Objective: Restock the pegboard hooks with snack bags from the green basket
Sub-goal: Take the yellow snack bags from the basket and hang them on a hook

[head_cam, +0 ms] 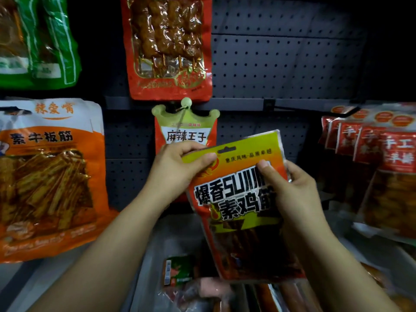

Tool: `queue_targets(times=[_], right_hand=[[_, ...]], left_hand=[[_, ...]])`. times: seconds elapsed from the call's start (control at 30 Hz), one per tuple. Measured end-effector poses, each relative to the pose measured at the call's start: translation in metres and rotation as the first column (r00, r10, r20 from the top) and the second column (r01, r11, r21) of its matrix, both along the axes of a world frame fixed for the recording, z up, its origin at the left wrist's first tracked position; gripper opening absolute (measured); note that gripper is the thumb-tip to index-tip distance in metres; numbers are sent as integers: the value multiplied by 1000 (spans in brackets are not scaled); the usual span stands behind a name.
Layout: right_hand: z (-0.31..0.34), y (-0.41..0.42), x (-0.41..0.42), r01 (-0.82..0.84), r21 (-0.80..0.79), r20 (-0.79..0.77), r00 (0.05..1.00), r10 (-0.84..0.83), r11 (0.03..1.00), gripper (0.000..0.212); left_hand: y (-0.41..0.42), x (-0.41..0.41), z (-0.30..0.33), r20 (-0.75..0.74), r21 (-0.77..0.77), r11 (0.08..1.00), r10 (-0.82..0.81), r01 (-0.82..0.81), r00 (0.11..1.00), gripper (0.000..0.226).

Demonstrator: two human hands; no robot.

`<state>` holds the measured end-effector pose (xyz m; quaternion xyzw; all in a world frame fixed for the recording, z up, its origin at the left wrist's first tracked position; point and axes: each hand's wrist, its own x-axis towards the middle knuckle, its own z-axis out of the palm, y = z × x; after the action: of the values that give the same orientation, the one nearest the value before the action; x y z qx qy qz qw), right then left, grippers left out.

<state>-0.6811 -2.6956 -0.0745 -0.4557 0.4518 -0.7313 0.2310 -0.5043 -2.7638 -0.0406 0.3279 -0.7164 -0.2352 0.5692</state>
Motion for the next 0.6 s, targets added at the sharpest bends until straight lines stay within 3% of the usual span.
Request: queue_targets(times=[0.17,0.3,0.4,0.6], right_hand=[[3,39,-31,-19,-15,-58,998,18,1000,23],[15,62,-46,49,-113,-59,997,-56,992,28],[26,73,-54,121,-230,-94,985,-146,966,29],[52,86,-71,139,-338,-109,977,-185,931,22]], left_hand=[[28,-31,14,-36,-21,982,-186,185,982,14],[51,-56,27,24,-80,960,-267,268,963,6],[65,-66,37,-13,-139,937,-325,320,946,12],[77,-89,56,-105,-229,933,-306,276,946,14]])
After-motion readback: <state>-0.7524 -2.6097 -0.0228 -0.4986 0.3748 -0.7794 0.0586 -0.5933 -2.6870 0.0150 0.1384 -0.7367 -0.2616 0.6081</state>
